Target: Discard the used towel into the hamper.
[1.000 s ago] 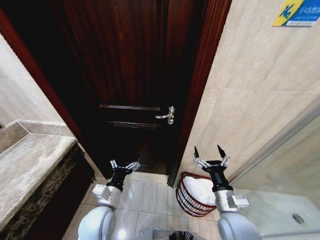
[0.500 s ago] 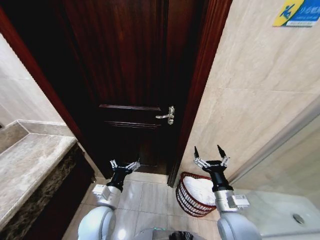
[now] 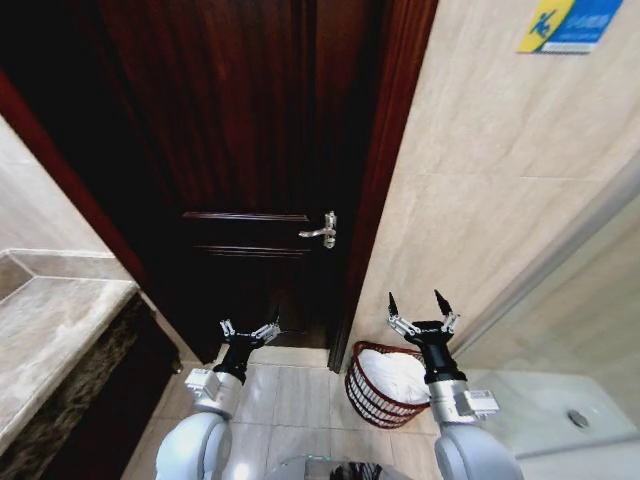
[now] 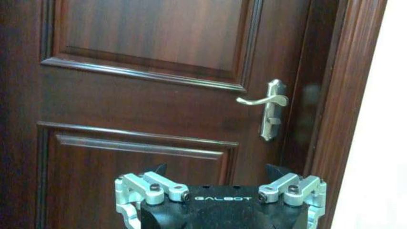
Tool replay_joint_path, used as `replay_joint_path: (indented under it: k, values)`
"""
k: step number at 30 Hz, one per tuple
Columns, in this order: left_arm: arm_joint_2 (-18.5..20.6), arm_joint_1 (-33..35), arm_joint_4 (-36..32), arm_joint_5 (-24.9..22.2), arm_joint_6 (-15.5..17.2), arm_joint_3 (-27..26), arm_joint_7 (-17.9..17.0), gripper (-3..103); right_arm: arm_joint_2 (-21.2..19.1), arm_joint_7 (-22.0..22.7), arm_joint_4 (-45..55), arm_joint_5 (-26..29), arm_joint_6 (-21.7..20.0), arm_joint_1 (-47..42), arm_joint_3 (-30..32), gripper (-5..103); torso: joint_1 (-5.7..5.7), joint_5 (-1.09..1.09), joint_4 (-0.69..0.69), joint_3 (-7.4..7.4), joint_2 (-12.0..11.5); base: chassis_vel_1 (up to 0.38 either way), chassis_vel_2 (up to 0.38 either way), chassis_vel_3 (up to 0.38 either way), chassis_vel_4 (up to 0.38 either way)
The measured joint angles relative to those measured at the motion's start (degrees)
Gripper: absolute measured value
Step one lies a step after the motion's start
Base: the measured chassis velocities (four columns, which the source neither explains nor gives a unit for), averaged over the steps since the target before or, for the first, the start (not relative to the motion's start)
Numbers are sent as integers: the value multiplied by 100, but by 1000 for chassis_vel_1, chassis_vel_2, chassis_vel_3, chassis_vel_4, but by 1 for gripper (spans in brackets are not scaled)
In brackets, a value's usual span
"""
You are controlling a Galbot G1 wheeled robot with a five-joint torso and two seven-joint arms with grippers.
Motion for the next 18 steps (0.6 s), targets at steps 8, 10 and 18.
replay_joint_path:
  k: [8, 10, 18]
  values:
    - [0, 0, 0, 0, 0, 0, 0, 100, 0, 0, 0, 0, 0, 0, 0, 100, 0, 0, 2, 0, 0, 0, 0, 0, 0]
    - [0, 0, 0, 0, 0, 0, 0, 100, 0, 0, 0, 0, 0, 0, 0, 100, 0, 0, 1, 0, 0, 0, 0, 0, 0]
    - [0, 0, 0, 0, 0, 0, 0, 100, 0, 0, 0, 0, 0, 0, 0, 100, 0, 0, 2, 0, 0, 0, 0, 0, 0]
